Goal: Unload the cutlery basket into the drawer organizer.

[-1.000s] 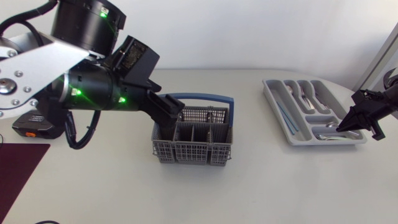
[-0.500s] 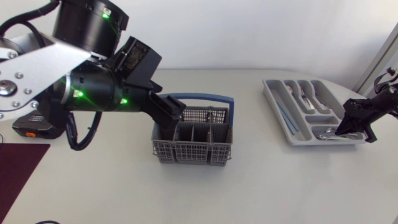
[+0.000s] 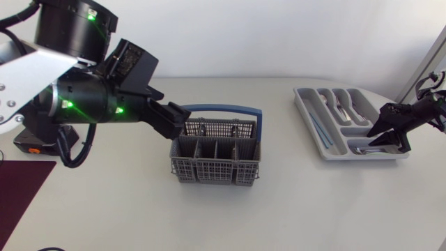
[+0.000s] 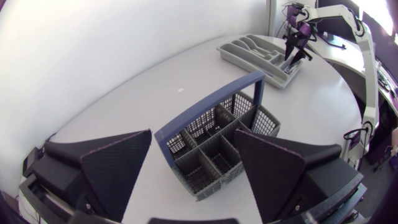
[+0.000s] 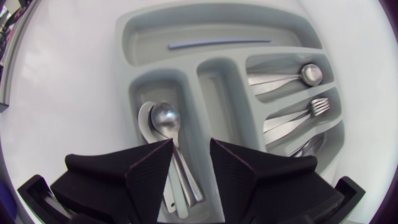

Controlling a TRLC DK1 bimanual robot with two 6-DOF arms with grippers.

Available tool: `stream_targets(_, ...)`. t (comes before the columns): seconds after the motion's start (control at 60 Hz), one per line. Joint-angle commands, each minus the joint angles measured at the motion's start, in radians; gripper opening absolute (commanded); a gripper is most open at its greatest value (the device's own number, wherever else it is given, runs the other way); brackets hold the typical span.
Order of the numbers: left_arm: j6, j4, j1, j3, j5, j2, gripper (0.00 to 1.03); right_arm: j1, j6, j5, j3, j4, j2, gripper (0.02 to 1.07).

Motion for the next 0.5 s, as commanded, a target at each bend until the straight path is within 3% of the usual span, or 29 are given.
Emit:
stream_targets(0.0, 0.02, 0.012, 0.033, -0.052, -0.007, -0.03, 0.92, 0.006, 0.044, -0.053, -0.017, -0.027, -0.099, 0.66)
stream_targets(0.283, 0.043, 0.066, 0.14, -0.146, -0.007, -0.082, 0.92, 0.08, 0.181, -0.19, -0.351, 0.025, -0.407, 0.66)
stream_targets(0.483, 0.063, 0.128, 0.225, -0.23, -0.007, -0.079, 0.92, 0.258, 0.416, -0.207, -0.741, 0.305, -0.687, 0.66)
